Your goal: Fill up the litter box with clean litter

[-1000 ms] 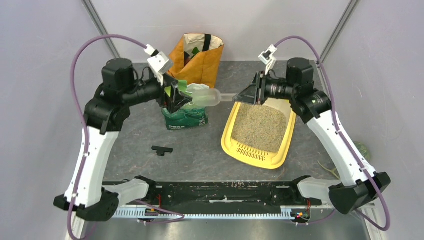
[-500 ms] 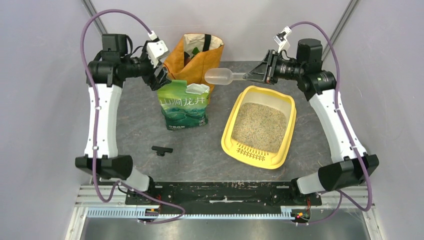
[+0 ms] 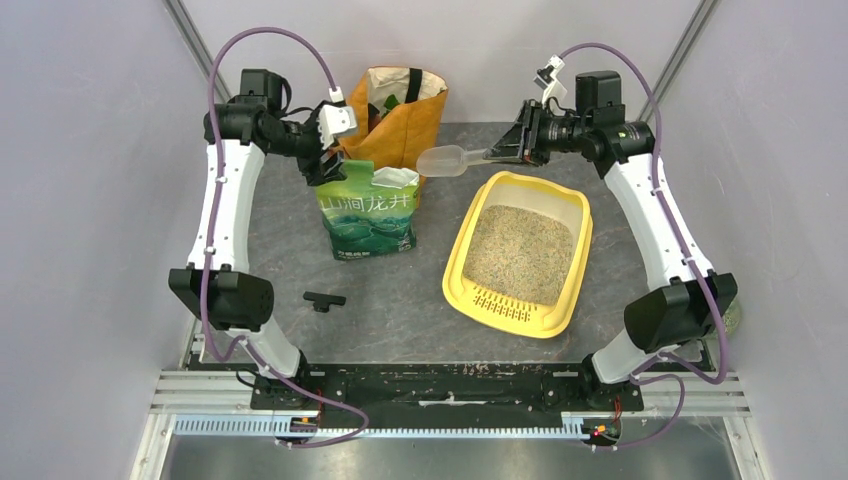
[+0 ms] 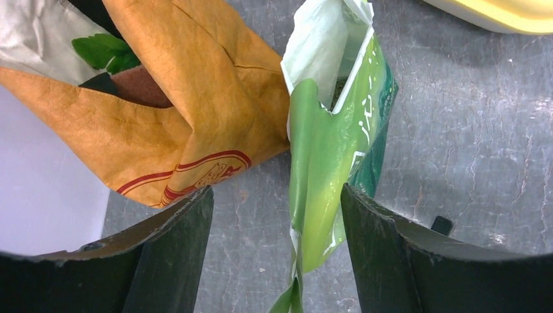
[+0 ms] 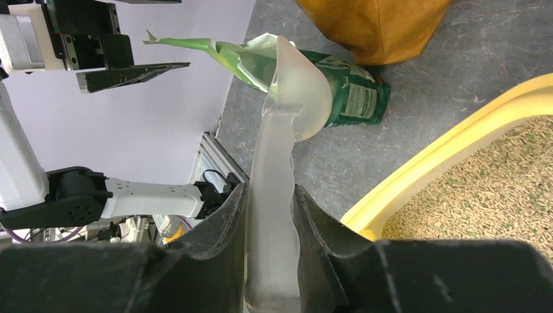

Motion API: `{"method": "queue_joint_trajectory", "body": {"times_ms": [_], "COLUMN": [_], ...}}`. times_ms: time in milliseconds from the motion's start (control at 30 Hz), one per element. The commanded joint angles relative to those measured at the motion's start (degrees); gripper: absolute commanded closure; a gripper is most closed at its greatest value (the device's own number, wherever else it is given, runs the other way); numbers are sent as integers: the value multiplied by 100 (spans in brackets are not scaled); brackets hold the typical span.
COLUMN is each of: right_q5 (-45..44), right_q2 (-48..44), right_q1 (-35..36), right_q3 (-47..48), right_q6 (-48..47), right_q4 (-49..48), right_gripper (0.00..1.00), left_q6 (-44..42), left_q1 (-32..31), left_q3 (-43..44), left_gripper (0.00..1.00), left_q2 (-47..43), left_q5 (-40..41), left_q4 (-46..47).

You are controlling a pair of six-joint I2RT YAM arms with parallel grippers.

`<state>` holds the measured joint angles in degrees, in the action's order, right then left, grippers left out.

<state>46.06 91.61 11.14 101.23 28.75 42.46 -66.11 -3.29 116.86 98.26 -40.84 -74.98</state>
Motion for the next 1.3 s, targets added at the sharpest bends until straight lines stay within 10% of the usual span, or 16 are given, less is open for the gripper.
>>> {"method": "queue_joint_trajectory", "body": {"times_ms": [0,267,400,900,1267], "right_q5": [-192,-87,60,176,62], "right_q2": [-309,-138,-23,-166,-429], "right_q1": [-85,-85,-85,-77,-77], "right_q3": [164,448,663,865,1162], "right_q6": [-189,-166,-152,-313,-1375], "right_q4": [130,191,208,283,1803], "right_gripper": [100,100,100,100,100], "left_q6": [-648,-1113,-1206,-703,-466], "left_q1": [-105,-261,-374,-1115,-1640], "left_q3": [-96,-118,-101,29,-618], "left_gripper": [24,47,98,98,98], "left_q2": [-27,133,26,-424,-598], "left_q5": [116,175,126,-908,38], "left_q4": [-129,-542,-654,348,839]}}
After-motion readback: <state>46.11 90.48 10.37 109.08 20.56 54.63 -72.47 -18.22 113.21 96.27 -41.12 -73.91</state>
